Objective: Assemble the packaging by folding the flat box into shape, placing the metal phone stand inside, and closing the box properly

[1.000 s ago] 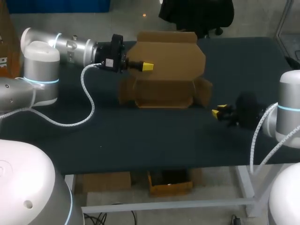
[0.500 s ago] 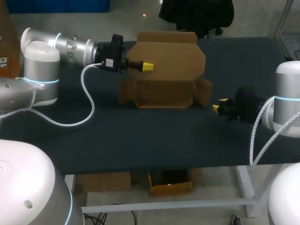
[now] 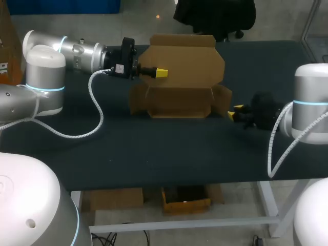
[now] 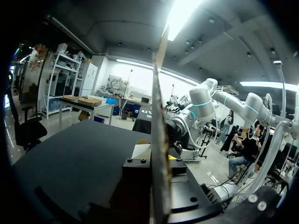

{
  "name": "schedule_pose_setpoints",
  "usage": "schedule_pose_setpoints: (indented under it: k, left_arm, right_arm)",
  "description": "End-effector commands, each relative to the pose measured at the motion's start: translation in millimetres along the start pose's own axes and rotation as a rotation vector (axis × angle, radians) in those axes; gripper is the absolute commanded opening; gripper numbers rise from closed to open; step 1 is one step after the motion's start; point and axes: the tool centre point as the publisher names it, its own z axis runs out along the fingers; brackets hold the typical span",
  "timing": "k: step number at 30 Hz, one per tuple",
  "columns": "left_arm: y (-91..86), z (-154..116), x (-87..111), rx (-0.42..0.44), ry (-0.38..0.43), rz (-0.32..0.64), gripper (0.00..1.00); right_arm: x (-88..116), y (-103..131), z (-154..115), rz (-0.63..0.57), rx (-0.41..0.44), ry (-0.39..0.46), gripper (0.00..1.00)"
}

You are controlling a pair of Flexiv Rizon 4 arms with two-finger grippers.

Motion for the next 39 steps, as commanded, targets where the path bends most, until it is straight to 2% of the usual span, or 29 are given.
schedule_pose_setpoints:
  k: [1,9,14,19,26,39]
  left_arm:
    - [2.2,1,-2.0,0.0,0.006,-0.001,0.0]
    - [2.2,1,-2.0,0.0,0.006,-0.001,0.0]
    - [2.2,1,-2.0,0.0,0.006,-0.001,0.0]
    - [2.2,1,-2.0,0.0,0.006,-0.001,0.0]
    - [2.2,1,-2.0,0.0,0.006,-0.001,0.0]
    - [2.2,1,-2.0,0.0,0.006,-0.001,0.0]
  right_arm:
    - [-2,-3,9,0.0,-0.019,-0.007,0.33]
    - [-3,6,16,0.005,-0.071,-0.028,0.29]
    - [-2,9,20,0.004,-0.081,-0.031,0.19]
    - [-1,10,22,0.013,-0.102,-0.044,0.0]
    - [2,13,21,0.02,-0.134,-0.071,0.0]
    - [19,9,20,0.046,-0.168,-0.121,0.0]
